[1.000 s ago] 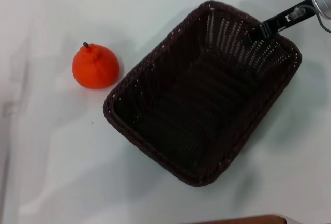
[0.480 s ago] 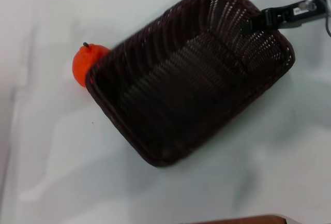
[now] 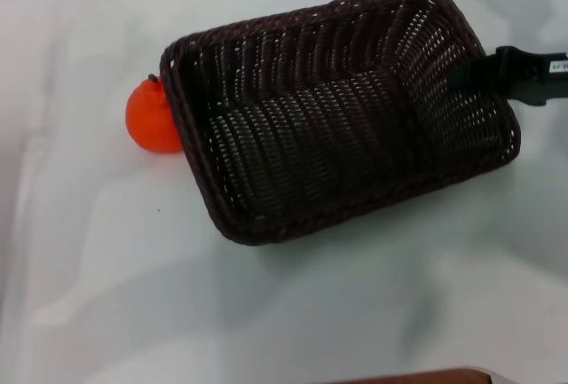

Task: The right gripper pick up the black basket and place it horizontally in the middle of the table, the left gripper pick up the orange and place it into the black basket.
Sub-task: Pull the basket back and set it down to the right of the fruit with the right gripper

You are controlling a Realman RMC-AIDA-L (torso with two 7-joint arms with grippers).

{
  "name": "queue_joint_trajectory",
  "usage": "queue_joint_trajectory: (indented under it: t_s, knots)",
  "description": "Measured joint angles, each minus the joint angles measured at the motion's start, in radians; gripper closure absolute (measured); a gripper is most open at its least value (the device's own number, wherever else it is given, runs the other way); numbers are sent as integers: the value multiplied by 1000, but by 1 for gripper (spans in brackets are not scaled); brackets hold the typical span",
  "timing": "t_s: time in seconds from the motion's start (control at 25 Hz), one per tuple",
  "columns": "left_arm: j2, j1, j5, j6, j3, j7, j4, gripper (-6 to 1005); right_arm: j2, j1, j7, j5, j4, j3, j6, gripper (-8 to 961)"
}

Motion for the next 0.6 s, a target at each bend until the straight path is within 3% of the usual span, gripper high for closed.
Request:
queue_joint_trajectory:
  t_s: [0.36,0.6]
  knots:
    - [1,-5,2,27,5,0,-18,92,1,-96,23,134,-3,7,0,761]
    - [2,-14,6,31,5,0,-18,92,0,-134,79,111,-29,15,-6,761]
